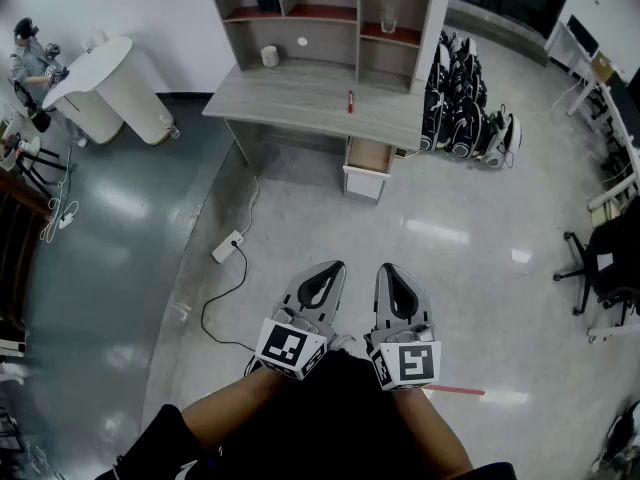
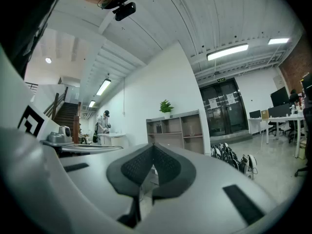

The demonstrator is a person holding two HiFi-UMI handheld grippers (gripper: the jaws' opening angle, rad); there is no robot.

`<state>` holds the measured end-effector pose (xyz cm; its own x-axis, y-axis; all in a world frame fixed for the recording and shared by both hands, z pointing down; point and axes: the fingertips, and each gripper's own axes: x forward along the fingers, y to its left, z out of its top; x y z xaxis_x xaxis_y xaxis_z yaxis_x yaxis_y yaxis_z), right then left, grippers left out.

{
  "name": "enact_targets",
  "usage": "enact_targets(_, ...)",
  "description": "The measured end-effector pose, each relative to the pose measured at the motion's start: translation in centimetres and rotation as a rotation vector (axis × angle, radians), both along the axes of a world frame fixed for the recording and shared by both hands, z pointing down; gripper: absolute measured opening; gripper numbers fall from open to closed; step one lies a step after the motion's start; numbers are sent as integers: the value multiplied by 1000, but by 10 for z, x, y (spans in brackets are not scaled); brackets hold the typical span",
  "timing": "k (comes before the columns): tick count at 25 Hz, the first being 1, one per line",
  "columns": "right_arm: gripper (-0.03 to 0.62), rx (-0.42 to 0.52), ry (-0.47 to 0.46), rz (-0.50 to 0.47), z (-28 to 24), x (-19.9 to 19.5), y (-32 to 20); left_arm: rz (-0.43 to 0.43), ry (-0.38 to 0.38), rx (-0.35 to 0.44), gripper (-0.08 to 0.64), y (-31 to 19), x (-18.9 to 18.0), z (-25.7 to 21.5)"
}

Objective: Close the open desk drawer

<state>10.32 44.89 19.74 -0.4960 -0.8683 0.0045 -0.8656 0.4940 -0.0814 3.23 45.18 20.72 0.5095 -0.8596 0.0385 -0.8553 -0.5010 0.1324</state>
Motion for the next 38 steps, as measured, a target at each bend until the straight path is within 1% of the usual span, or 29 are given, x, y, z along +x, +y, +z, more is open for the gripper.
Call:
enact_targets(3, 17, 9, 16, -8, 1, 2, 8, -7, 19, 18, 12, 5, 2, 2)
enact_targets(6, 17, -7, -19, 12, 5, 12, 9, -23, 29, 21, 12, 3, 0, 5)
enact_targets(9, 17, 24, -42, 48, -1, 26, 7, -32, 26, 31, 12, -3, -3, 2)
enact_targets(12, 17, 27, -32, 62, 0, 33, -7, -27, 37, 56, 12, -16, -1, -2)
enact_targets(14, 17, 18, -26, 66, 3, 33, -19, -27, 40, 57, 12, -27, 0, 0)
enact_targets(17, 17, 46, 19, 73, 2, 30, -32, -19, 43, 53, 12, -48, 1, 5)
enact_targets(19, 17, 47, 46, 62, 3, 25, -45, -5, 49, 48, 12, -65, 1, 8)
enact_targets(27, 17, -58, 87, 62, 33, 8, -125, -8, 85, 12, 12, -146, -18, 29)
enact_targets(32, 17, -64, 135, 55, 33, -20, -187, -31, 68, -6, 12, -201, -51, 37)
enact_targets(35, 17, -86, 134, 74, 36, -34, -228, -16, 60, -19, 12, -235, -63, 38)
enact_targets(38, 17, -108, 116, 82, 39, -46, -264, -1, 81, -20, 12, -269, -72, 33)
